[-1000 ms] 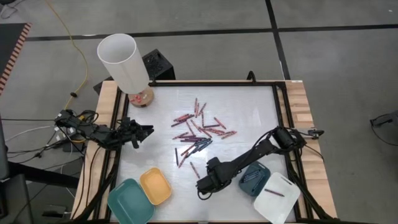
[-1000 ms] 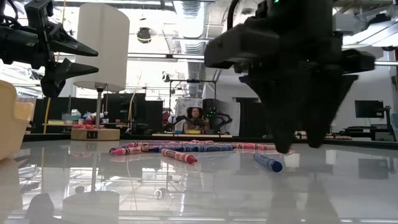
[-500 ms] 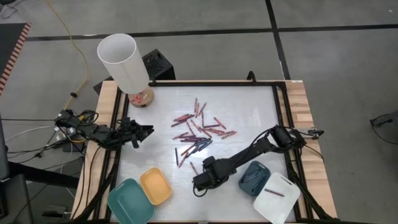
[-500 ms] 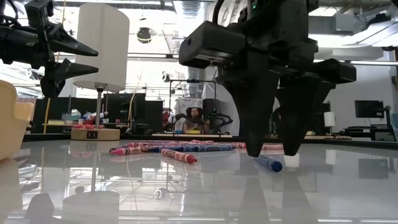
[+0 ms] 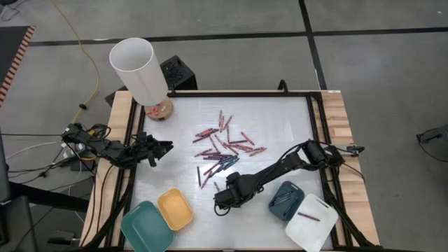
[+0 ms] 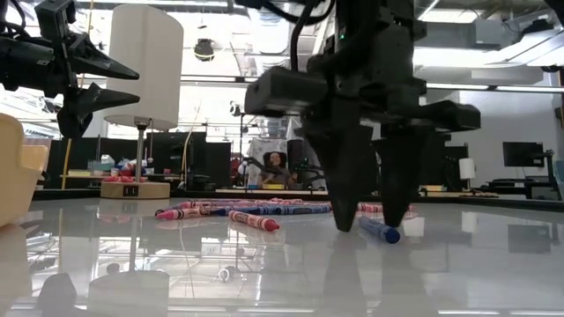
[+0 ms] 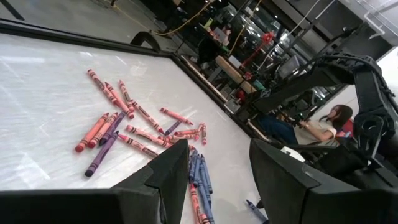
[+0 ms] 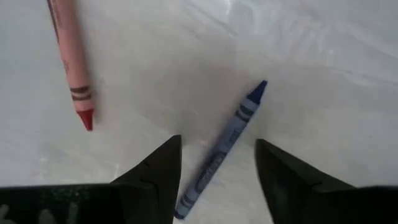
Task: Sort crayons
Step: Put the blue crayon into the dark blue bin
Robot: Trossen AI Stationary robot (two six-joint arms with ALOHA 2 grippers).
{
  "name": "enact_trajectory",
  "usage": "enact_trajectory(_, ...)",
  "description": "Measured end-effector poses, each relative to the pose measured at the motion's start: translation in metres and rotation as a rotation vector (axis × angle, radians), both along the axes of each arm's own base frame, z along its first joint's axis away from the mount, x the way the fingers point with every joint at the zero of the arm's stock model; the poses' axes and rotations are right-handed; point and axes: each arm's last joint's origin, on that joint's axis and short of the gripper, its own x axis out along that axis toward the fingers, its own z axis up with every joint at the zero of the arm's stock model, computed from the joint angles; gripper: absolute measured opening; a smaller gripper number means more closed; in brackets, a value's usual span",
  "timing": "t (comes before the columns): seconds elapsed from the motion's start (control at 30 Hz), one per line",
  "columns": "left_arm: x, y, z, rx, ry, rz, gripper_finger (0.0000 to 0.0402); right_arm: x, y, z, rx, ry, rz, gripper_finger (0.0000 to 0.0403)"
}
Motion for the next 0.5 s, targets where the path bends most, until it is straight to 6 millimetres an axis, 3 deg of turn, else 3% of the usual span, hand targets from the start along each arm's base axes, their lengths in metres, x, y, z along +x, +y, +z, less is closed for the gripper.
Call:
enact_trajectory(0.27, 0.0, 0.0, 0.0, 0.001, 0.0, -0.001, 0.016, 0.0042, 0.003, -0.008, 0.042, 0.004, 0.024, 0.0187)
enact_trajectory(0.5, 0.0, 0.0, 0.0, 0.001, 0.001, 0.0, 0.016, 0.0045, 0.0032, -0.0094, 0.042, 0.005, 0.052, 0.0095)
